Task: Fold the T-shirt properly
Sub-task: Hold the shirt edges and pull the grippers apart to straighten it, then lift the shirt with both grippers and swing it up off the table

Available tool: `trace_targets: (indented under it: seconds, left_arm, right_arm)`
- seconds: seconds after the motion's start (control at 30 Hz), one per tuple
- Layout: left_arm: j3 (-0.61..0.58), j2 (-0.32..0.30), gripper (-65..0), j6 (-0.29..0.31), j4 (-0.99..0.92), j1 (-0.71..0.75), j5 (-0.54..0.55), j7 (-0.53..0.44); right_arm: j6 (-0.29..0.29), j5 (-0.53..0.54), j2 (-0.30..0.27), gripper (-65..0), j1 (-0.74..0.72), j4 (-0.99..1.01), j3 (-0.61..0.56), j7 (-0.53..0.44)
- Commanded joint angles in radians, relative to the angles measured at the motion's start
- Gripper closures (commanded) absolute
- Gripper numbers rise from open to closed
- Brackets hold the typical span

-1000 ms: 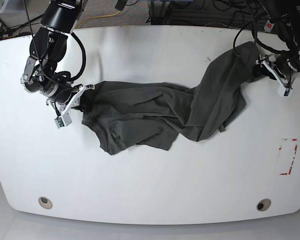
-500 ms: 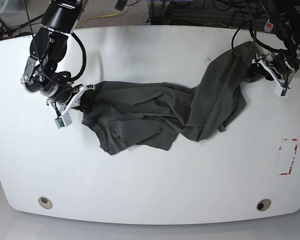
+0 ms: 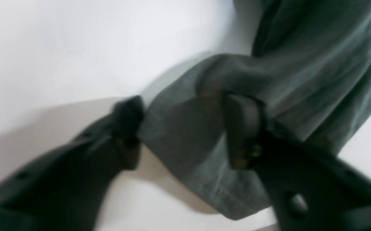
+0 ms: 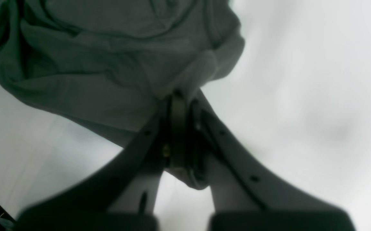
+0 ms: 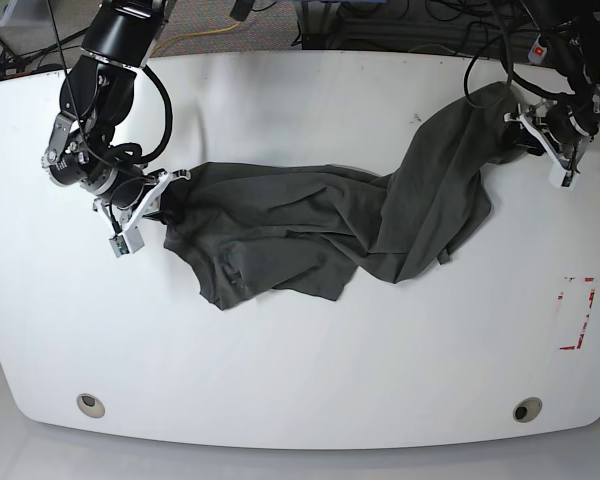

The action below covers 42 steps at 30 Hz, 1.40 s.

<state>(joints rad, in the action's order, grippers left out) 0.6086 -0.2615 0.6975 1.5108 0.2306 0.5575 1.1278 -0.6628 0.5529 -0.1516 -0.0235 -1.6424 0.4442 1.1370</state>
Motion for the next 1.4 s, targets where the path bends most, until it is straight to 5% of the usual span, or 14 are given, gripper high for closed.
trace_targets:
  seconds: [0.0,0.1,0.53,0.83,1.1,1.37]
  left_arm:
    - [-0.029,-0.011,-13.5,0.001,-0.002,0.011,-0.032,0.057]
    - [-0.037,-0.026,0.0,0.001,-0.002,0.011,-0.032,0.056]
    - [-0.042,-0.023,-0.1,0.001,0.173,-0.015,-0.032,0.051]
    - [-0.157,-0.023,-0.1,0.001,0.276,-0.147,-0.032,0.004]
    - [-0.257,-0.023,-0.1,-0.103,0.277,-0.322,-0.03,-0.021]
    - [-0.258,-0.022,-0.1,-0.108,0.34,-0.448,-0.032,-0.021]
  right_arm:
    - [-0.007,0.02,-0.009,0.0,-0.02,-0.017,0.003,-0.019]
    - [-0.007,0.02,-0.009,0.0,-0.02,-0.017,0.003,-0.021]
    - [0.001,0.014,-0.001,0.0,-0.016,-0.077,0.005,-0.018]
    - [0.004,0.011,-0.047,0.0,-0.025,-0.123,0.005,-0.027]
    - [0.001,-0.084,-0.084,0.0,-0.183,-0.046,0.003,-0.045]
    - [-0.007,-0.196,-0.11,0.0,-0.37,0.049,0.002,-0.045]
